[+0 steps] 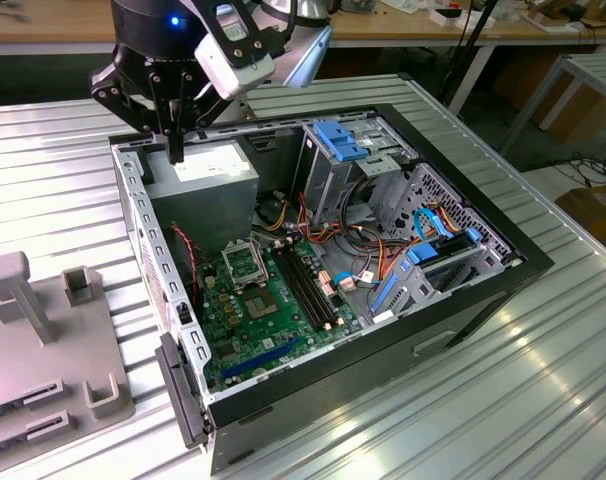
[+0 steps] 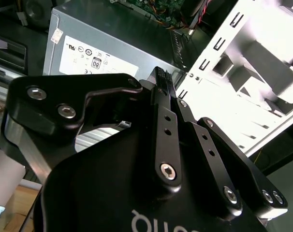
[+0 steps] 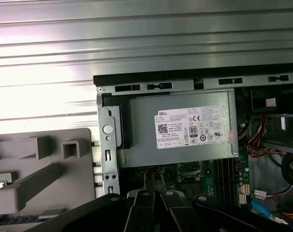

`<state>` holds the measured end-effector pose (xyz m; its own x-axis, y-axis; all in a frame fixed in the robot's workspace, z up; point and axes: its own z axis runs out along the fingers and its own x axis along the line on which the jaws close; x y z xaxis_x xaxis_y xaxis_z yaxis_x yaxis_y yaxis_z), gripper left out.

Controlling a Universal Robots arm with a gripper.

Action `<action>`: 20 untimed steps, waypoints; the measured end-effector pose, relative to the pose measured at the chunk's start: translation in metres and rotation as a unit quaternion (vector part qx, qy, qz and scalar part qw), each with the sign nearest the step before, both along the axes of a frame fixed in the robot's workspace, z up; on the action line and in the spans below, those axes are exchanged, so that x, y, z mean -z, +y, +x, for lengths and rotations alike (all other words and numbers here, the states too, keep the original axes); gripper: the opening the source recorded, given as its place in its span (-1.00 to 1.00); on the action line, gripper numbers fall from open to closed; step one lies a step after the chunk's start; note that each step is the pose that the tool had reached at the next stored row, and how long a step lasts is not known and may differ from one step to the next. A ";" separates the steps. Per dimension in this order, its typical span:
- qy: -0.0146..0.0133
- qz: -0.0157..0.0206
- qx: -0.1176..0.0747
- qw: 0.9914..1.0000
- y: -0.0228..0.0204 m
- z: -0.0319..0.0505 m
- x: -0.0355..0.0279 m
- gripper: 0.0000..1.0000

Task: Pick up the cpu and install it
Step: 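Reach for the cpu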

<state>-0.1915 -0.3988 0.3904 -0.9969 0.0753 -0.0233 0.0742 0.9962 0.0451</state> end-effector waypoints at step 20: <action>0.000 0.000 0.000 1.000 0.0000 -0.0112 0.0004 -0.79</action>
